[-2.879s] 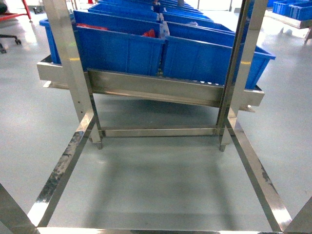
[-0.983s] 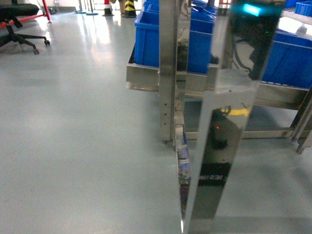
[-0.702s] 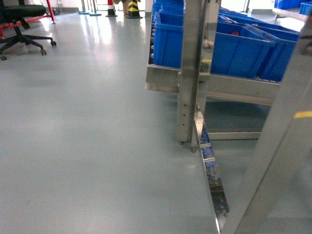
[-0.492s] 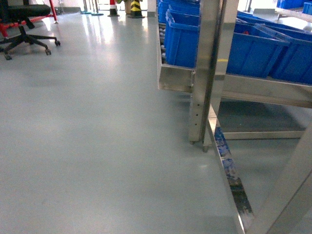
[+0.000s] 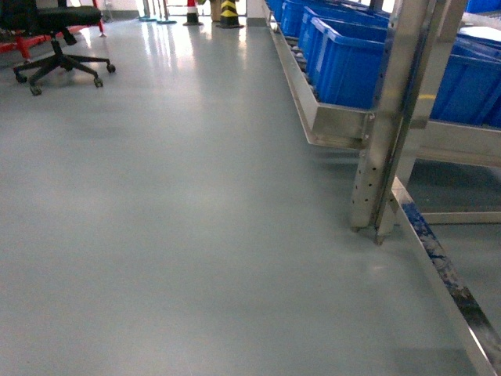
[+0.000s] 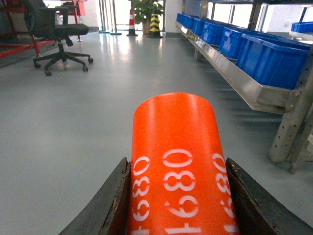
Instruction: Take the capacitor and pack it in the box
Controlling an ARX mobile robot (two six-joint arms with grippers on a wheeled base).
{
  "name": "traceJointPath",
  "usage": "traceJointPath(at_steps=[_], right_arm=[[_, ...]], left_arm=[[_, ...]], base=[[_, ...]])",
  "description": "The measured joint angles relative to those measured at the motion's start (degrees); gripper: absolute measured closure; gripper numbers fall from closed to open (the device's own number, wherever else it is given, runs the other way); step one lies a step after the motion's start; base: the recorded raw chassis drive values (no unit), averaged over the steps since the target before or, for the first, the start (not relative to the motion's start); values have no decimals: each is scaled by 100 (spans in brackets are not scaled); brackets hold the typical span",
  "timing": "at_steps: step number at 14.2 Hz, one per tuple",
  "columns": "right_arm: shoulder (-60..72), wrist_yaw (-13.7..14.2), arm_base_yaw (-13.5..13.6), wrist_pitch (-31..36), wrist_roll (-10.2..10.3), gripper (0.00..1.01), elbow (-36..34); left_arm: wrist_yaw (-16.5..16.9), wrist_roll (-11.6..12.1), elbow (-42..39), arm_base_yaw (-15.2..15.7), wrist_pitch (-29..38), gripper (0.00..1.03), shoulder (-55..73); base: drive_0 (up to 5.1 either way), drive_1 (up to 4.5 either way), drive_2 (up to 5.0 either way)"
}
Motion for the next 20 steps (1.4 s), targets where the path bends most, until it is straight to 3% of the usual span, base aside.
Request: traceJointPath(at_steps=[20], right_arm=[[0, 4, 0, 9, 0, 3, 0]], left_arm=[[-4, 0, 0, 0, 4, 59, 0]], base=[[-497, 248, 248]])
